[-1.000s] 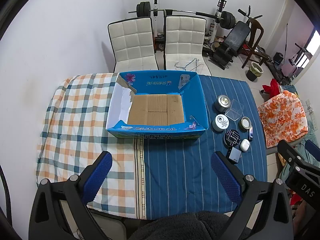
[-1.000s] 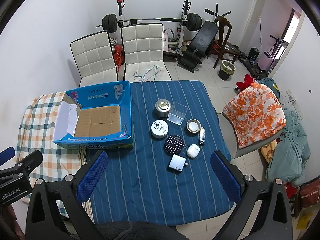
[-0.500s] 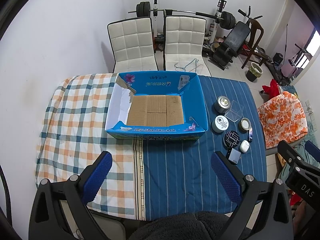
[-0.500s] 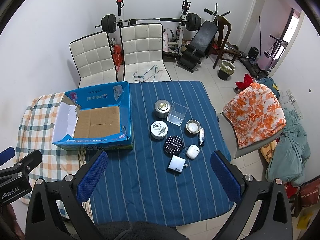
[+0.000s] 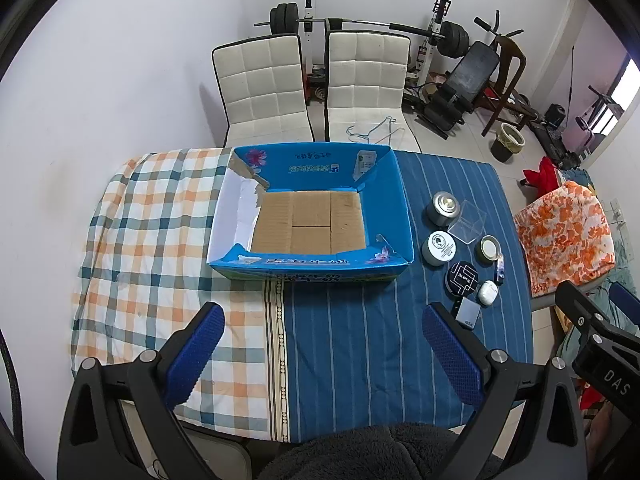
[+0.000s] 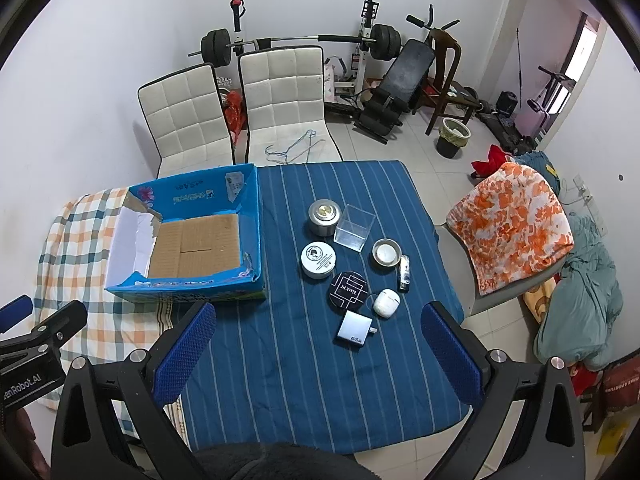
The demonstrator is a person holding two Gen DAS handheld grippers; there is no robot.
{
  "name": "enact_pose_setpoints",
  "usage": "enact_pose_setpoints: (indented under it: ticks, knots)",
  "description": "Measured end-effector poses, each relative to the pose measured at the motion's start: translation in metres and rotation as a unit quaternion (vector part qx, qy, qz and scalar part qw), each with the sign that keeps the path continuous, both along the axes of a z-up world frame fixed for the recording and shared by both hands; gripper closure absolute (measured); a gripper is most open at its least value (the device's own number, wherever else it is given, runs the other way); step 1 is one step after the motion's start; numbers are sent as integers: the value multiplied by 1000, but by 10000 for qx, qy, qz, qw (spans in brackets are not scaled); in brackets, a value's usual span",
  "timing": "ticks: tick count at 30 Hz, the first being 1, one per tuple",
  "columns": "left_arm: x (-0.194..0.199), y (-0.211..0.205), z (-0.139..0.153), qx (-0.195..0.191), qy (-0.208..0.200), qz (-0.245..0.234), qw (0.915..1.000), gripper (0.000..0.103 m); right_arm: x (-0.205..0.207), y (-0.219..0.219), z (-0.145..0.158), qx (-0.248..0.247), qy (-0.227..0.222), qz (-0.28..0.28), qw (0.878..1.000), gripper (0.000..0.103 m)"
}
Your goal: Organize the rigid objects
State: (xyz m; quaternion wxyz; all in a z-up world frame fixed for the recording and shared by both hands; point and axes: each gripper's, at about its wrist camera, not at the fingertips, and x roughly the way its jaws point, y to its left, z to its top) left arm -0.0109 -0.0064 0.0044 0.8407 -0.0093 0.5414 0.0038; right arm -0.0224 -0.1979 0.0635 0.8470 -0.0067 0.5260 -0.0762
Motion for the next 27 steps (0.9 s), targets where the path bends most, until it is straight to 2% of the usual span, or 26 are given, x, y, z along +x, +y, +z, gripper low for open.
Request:
enact_pose_setpoints:
  ticks: [6,9,11,13,15,18,22,27]
  knots:
    - [2,-1,-2,-2,8,10,10000,1,13,-15,-11,273,120,-152,9994,0]
    - [20,-6,-10,5,17,49,10000,1,31,-38,-32,694,337,-388,9963,0]
    - [51,-14,-26,33,12,136,9999,1,50,-56,-50,909,499,-527,9932,0]
    - [80,-20,-40,84,14,182,9998,1,74,-78,-74,1095,626,-733,9893,0]
    - [105,-29,-55,137,38,216,9997,1,99,-97,-102,1071,759,-911,9872,0]
    - [155,-56,-96,207,284,250,9991,1,145,-128,-153,1143,1008,-1234,9806,0]
    - [194,-78,-144,150,666,349,9971,1,201,-162,-224,1323,1421,-1604,9678,1]
    - [236,-109,-187,364,944,298,9944,1,253,-187,-300,1525,1843,-1925,9517,4]
